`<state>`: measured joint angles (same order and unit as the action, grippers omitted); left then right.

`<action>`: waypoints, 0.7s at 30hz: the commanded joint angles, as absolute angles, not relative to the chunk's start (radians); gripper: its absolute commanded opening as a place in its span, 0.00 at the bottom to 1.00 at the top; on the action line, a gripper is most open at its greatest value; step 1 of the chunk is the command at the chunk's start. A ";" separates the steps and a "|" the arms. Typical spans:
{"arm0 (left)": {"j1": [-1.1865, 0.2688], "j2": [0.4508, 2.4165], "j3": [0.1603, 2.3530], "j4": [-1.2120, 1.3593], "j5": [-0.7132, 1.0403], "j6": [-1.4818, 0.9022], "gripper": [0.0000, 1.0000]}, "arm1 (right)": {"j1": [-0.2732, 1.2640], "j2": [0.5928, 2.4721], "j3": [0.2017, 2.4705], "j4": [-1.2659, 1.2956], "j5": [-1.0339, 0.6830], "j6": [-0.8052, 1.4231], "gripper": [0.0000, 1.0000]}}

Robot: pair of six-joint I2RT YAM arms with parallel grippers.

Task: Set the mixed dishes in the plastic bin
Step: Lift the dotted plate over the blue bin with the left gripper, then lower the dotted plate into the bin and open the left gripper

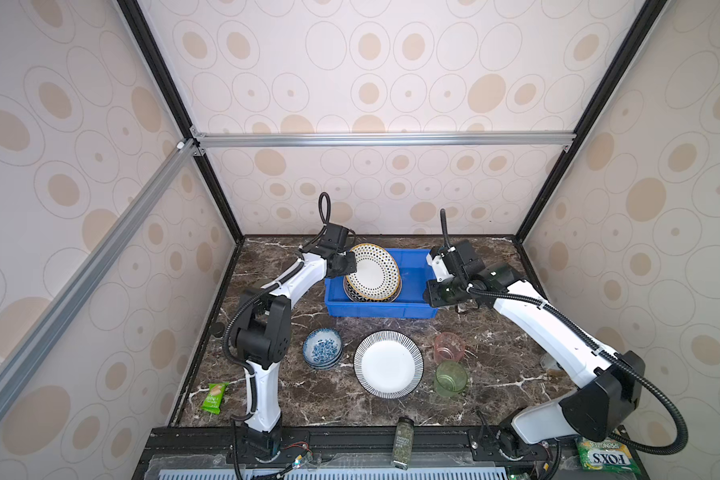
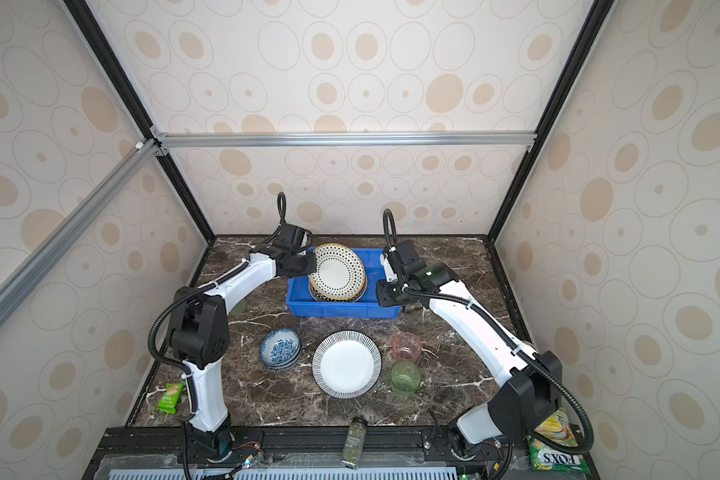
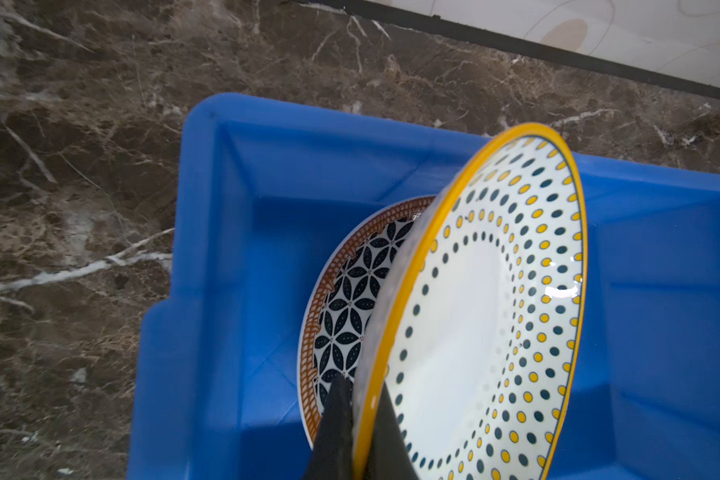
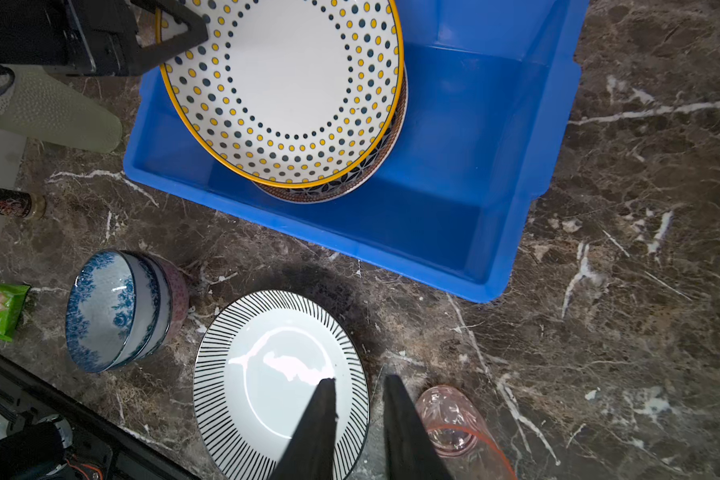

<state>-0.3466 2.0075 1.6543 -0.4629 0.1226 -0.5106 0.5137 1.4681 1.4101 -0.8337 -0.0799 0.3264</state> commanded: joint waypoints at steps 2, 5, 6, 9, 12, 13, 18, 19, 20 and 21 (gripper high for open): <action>-0.333 2.025 1.731 -0.339 0.229 -0.558 0.00 | 0.502 1.489 1.432 -0.817 -0.112 0.316 0.25; -0.333 2.041 1.712 -0.329 0.237 -0.562 0.00 | 0.500 1.502 1.431 -0.807 -0.124 0.321 0.26; -0.333 2.040 1.703 -0.327 0.235 -0.561 0.00 | 0.499 1.505 1.430 -0.806 -0.127 0.322 0.26; -0.332 2.038 1.683 -0.334 0.222 -0.553 0.00 | 0.499 1.516 1.428 -0.804 -0.136 0.324 0.27; -0.330 2.024 1.646 -0.328 0.211 -0.551 0.00 | 0.499 1.523 1.428 -0.804 -0.147 0.328 0.27; -0.327 2.019 1.632 -0.323 0.213 -0.552 0.00 | 0.499 1.524 1.427 -0.802 -0.150 0.330 0.27; -0.321 1.997 1.575 -0.308 0.208 -0.555 0.00 | 0.499 1.529 1.424 -0.794 -0.165 0.339 0.27; -0.319 1.997 1.569 -0.310 0.207 -0.552 0.00 | 0.499 1.531 1.422 -0.792 -0.171 0.342 0.27; -0.318 1.997 1.566 -0.314 0.205 -0.549 0.00 | 0.499 1.532 1.422 -0.790 -0.177 0.343 0.27; -0.315 1.997 1.561 -0.318 0.200 -0.546 0.00 | 0.499 1.535 1.422 -0.790 -0.182 0.344 0.27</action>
